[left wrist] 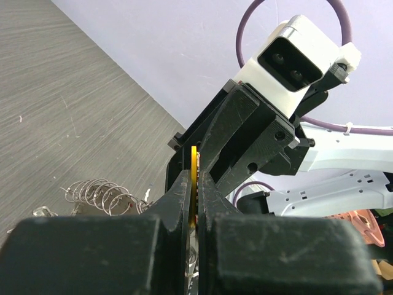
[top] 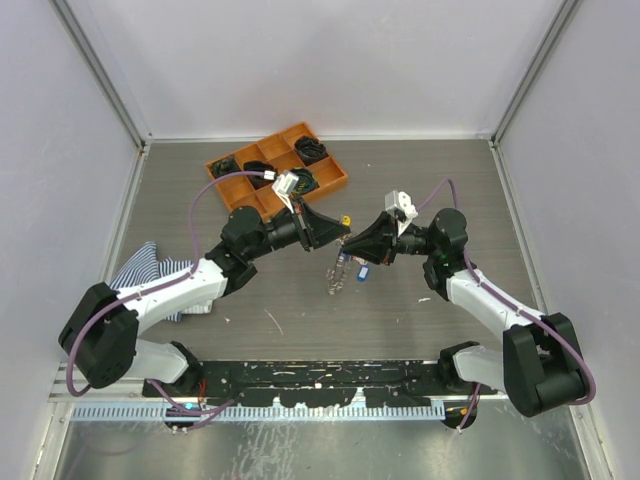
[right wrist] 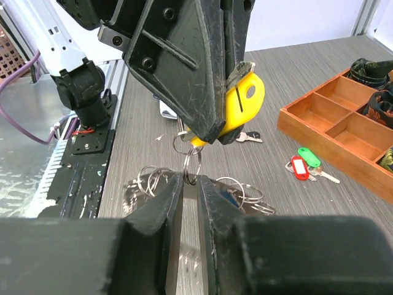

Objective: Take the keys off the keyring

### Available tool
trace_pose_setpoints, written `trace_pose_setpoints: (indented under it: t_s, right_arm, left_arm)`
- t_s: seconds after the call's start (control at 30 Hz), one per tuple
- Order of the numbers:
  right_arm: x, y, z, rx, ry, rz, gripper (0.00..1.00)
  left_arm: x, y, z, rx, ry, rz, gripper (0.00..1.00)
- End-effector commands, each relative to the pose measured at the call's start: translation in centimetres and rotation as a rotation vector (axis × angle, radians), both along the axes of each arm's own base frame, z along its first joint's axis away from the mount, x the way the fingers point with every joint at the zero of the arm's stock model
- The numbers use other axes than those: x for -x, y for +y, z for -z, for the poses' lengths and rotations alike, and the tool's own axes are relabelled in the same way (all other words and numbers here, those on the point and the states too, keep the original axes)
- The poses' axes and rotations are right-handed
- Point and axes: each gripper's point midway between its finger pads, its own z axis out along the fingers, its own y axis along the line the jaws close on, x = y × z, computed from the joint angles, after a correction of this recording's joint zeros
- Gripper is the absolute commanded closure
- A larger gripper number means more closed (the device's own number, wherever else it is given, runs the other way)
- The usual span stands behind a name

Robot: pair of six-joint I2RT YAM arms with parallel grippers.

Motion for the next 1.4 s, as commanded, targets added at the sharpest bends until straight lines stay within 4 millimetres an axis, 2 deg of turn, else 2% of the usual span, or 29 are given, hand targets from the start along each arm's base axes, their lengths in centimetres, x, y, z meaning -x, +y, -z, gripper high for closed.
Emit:
trace_pose_setpoints:
  t_s: [0.0, 0.1, 0.3, 0.47, 0.6, 1.0, 1.07, 1.2, 1.37]
  right_arm:
    - [0.5, 0.1, -1.8, -0.027, -0.107, -0.012, 0.8]
    - [0.6, 0.1, -1.9, -0.027, -0.112, -0.015, 0.84]
    - [1.0, 0.1, -2.2, -0.022, -0.142, -0.046, 0.99]
    - [0.6, 0.3, -1.8, 0.06, -0.156, -0.08, 0.99]
    - [0.3, 0.6, 0.3, 0.295, -0.218, -0.072, 0.99]
    - [0.1, 0.2, 0.0, 0.354, -0.168, -0.049, 0.98]
    - [0.2, 0.2, -0.2, 0.349, -0.155, -0.049, 0.96]
    - [0.2, 0.2, -0.6, 0.327, -0.121, -0.043, 0.78]
    - [-0.1, -1.0, -1.8, 0.295, -0.111, -0.01, 0.59]
  left_arm:
    - [0.3, 0.1, -3.6, 0.098, -0.083, 0.013, 1.0]
    - [0.3, 0.1, -3.6, 0.099, -0.078, 0.012, 1.0]
    - [0.1, 0.3, -3.2, 0.073, -0.083, -0.002, 1.0]
    - [0.0, 0.3, -2.4, 0.026, -0.084, -0.009, 1.0]
    - [-0.2, 0.2, -1.5, -0.017, -0.076, -0.007, 1.0]
    - [-0.2, -0.1, -0.7, -0.024, -0.072, 0.004, 1.0]
    - [-0.2, -0.3, -0.7, -0.012, -0.066, 0.008, 1.0]
    - [0.0, -0.7, -0.9, 0.014, -0.058, 0.014, 1.0]
    - [0.2, -0.8, -1.3, 0.039, -0.059, -0.011, 1.0]
